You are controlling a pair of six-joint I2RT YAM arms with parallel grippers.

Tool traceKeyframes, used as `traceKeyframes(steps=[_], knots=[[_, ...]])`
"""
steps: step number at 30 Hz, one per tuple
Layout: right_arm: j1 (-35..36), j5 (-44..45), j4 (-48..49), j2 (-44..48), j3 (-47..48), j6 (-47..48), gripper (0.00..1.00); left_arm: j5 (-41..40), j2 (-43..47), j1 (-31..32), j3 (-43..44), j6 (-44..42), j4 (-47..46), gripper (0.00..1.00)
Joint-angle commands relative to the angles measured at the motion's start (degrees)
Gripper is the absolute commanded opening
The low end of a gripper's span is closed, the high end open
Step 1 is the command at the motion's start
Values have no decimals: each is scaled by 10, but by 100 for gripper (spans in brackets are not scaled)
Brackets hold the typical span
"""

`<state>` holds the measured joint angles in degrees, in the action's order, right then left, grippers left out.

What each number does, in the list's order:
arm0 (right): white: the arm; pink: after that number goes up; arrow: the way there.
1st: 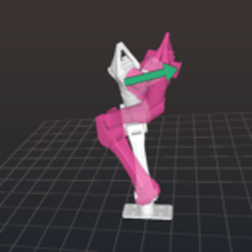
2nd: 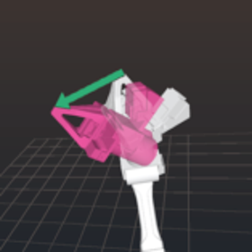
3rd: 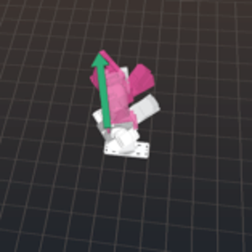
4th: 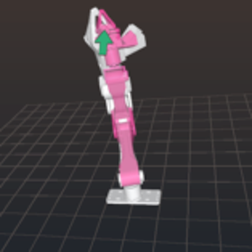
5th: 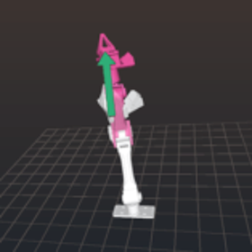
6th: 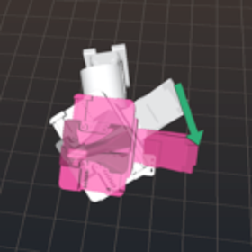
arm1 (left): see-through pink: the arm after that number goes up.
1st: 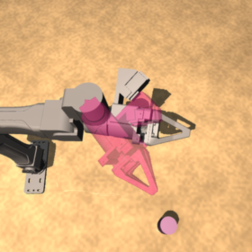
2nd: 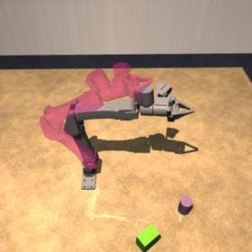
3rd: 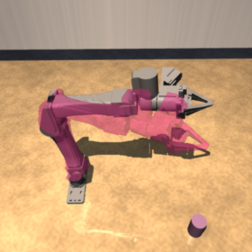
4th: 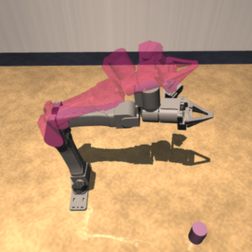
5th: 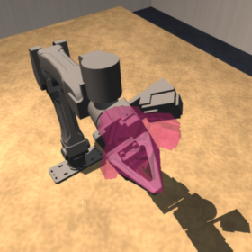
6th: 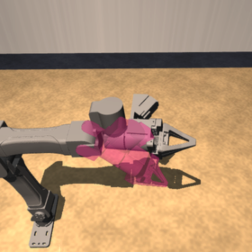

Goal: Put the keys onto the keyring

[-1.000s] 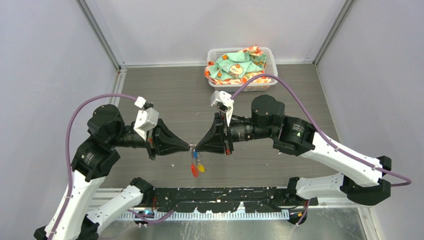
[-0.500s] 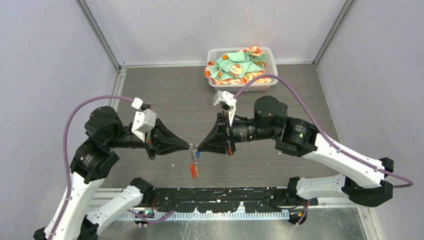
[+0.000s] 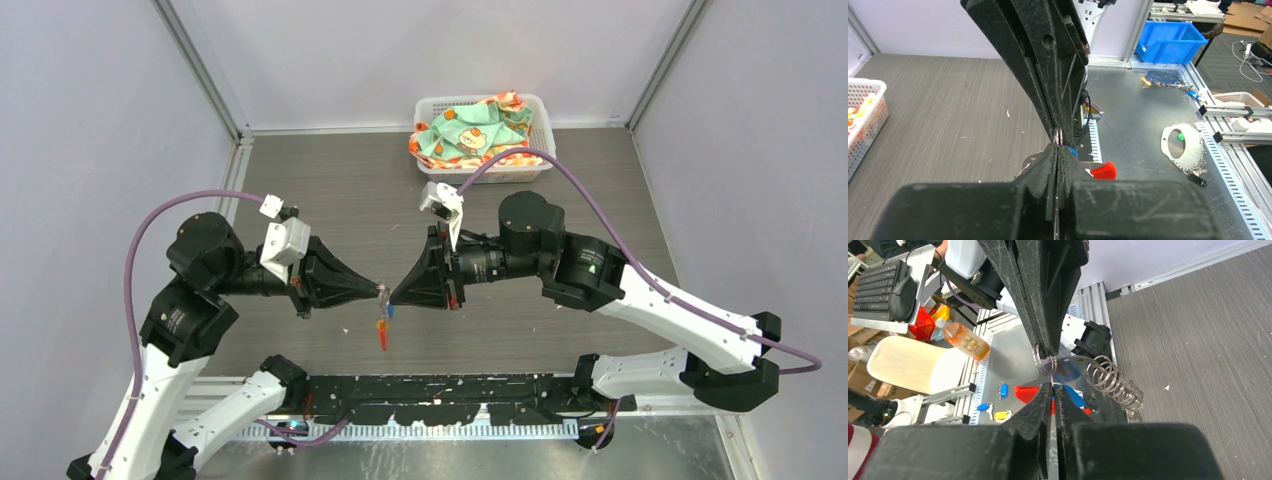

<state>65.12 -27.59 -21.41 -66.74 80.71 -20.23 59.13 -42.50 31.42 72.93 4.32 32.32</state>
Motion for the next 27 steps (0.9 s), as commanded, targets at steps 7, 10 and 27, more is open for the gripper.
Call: traceKeyframes(steps=[7,10,27], knots=[[-2,-5,-9,1,9,3,33,15,5,0,2,12,-57,0],[-2,17,-36,15,26,25,49,13,7,0,-4,12,-56,0],[-2,2,-102,-26,127,118,55,23,0,0,-22,69,-58,0]])
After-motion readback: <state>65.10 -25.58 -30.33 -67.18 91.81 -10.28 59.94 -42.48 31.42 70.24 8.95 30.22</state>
